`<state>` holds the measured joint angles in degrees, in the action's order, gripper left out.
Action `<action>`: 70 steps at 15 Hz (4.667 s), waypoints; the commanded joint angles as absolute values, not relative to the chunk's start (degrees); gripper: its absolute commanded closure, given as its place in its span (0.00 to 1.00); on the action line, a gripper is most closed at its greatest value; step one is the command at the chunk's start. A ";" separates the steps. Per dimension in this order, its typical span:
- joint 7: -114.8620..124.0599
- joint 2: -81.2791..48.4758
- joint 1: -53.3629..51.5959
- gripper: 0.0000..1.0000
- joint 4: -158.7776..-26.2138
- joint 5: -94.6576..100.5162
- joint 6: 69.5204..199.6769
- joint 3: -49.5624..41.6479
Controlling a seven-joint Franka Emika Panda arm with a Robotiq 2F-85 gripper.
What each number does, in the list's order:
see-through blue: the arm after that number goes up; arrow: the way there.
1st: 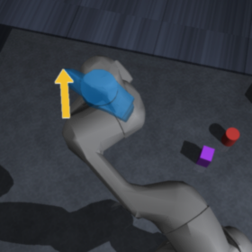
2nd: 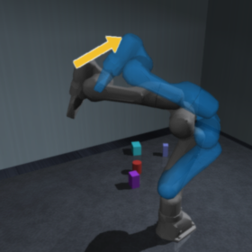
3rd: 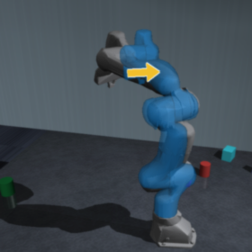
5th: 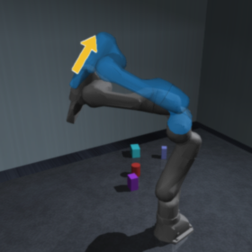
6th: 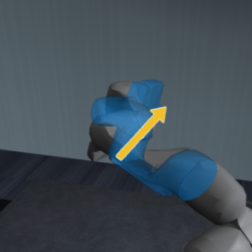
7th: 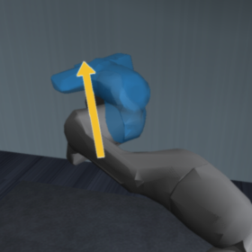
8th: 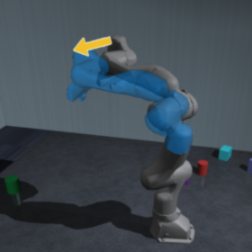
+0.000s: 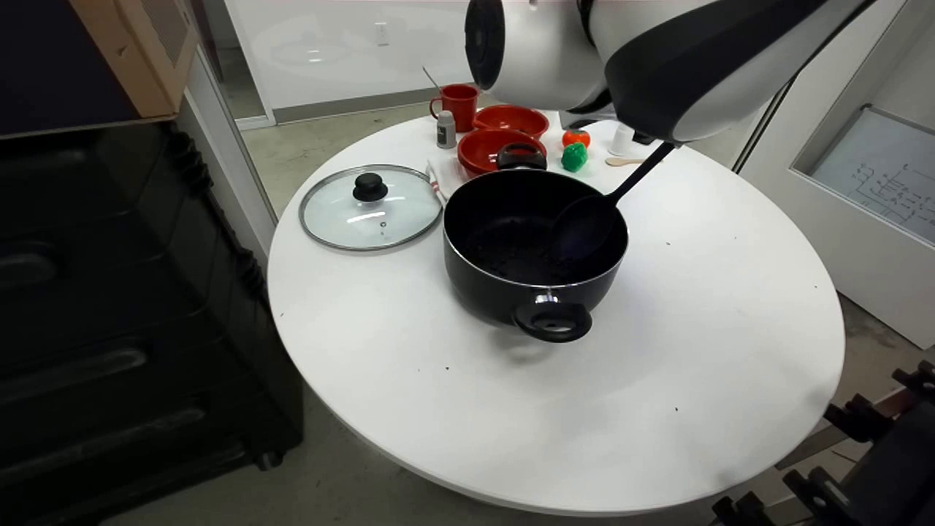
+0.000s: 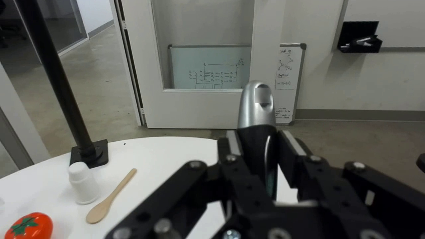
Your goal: Use the black ladle to stir the contents in the black pot
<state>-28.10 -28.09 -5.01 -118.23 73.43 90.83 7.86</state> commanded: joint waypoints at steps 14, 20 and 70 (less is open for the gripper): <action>-28.84 -22.33 -11.06 0.92 -133.08 82.71 86.43 12.66; -22.17 -23.25 -12.89 0.92 -131.44 85.60 87.42 14.69; -18.80 -35.02 -11.99 0.92 -131.65 93.81 75.37 13.12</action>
<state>-20.68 -36.53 -11.93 -127.72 91.79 73.02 12.03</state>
